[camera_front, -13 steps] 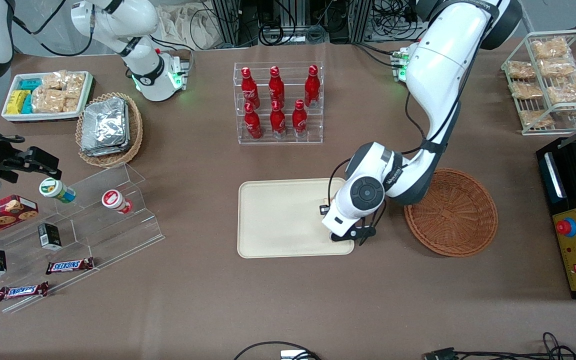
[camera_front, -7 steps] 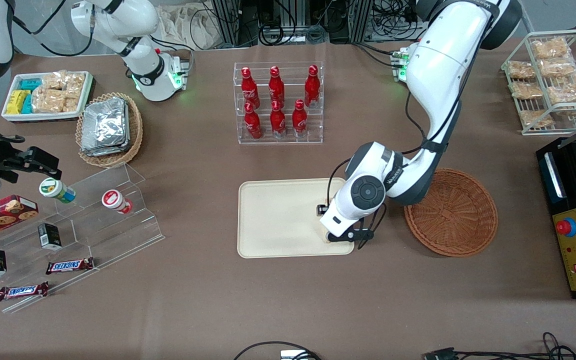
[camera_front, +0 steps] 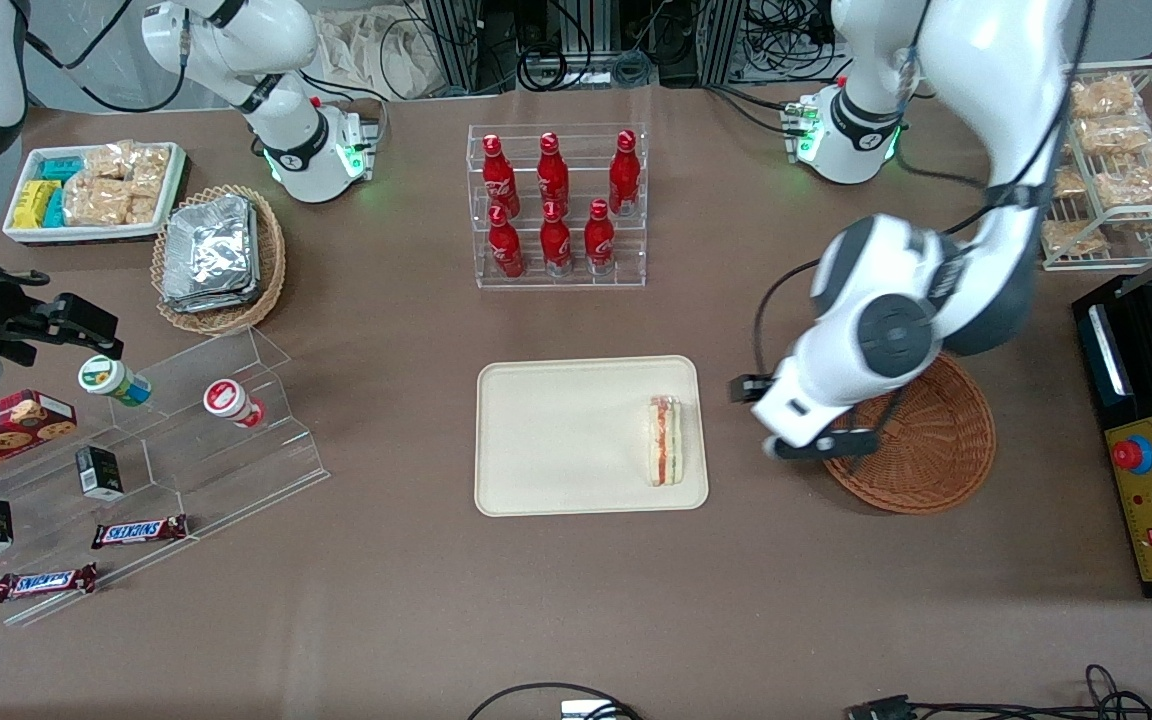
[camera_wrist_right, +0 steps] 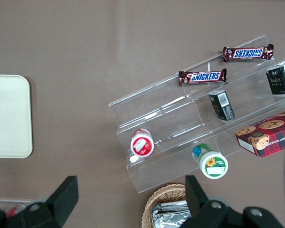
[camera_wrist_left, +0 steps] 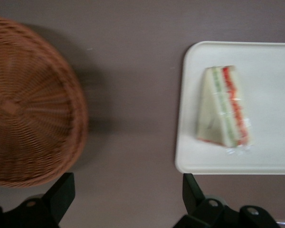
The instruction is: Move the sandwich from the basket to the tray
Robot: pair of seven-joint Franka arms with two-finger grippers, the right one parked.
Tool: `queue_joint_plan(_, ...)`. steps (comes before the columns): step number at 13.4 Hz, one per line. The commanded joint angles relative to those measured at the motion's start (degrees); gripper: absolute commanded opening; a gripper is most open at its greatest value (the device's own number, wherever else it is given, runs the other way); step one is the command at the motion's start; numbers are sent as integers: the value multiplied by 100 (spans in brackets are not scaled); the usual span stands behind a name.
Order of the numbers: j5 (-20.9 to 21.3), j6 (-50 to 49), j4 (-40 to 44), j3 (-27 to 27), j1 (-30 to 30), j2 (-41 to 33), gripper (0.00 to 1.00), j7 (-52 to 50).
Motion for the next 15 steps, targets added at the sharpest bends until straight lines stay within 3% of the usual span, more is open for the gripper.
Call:
queue_joint_plan(1,12,68,-1364,-43,199,-1349,100,189)
queue_joint_plan(7,47,-642,-1570,72,1261,-2284,100,752)
queue_joint_plan(10,520,-1188,-1000,80,1456,-2249,94,761)
queue_joint_plan(11,521,-1223,-816,81,1456,-2206,99,769)
queue_joint_plan(15,469,-1653,-34,89,1588,-1767,100,996)
